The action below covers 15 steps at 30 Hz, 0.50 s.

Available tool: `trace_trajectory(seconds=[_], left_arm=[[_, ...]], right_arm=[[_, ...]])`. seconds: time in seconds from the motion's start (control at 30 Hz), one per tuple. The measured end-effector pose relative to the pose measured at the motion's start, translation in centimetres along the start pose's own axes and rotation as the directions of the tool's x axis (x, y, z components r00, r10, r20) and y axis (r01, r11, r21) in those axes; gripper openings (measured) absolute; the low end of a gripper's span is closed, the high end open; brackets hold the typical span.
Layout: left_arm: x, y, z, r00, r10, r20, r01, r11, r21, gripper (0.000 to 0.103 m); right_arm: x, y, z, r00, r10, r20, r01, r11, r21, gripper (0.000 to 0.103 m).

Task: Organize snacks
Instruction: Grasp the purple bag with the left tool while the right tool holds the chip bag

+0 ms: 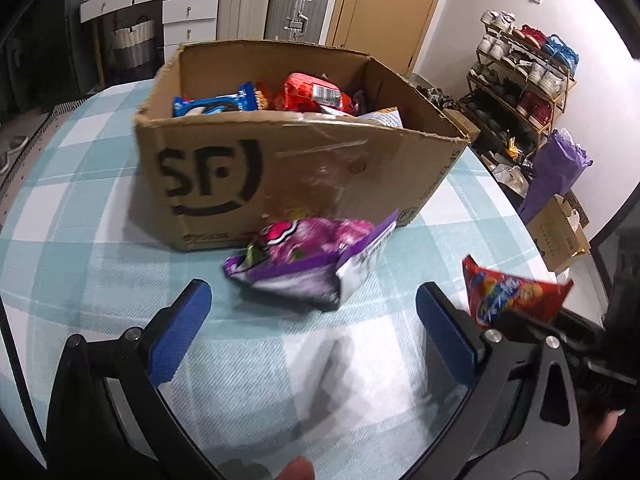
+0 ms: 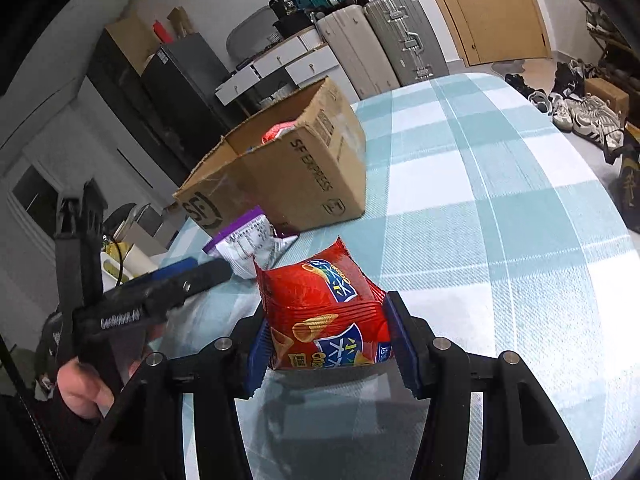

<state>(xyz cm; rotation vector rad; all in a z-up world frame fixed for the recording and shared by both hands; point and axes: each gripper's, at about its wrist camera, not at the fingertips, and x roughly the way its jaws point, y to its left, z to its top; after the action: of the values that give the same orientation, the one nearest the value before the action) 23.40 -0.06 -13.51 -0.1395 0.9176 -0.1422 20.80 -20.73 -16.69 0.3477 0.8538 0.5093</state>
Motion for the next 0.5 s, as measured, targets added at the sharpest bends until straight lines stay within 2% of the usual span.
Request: trace_trajectory(seconds=[0.43,0.5], left_arm=[[4.4,-0.4,2.7,0.998,0.068,-0.012,-0.068,0.995,-0.076,0.102],[5.1,-0.2,3.1,0.999,0.052,-0.018,-0.053,0.993,-0.109,0.102]], right_arm=[[-1.0,-0.4,-0.2,1.000,0.000,0.019,0.000,1.000,0.011,0.053],[-1.0,-0.5,-0.2,1.000,0.002,0.021,-0.002,1.000,0.015,0.053]])
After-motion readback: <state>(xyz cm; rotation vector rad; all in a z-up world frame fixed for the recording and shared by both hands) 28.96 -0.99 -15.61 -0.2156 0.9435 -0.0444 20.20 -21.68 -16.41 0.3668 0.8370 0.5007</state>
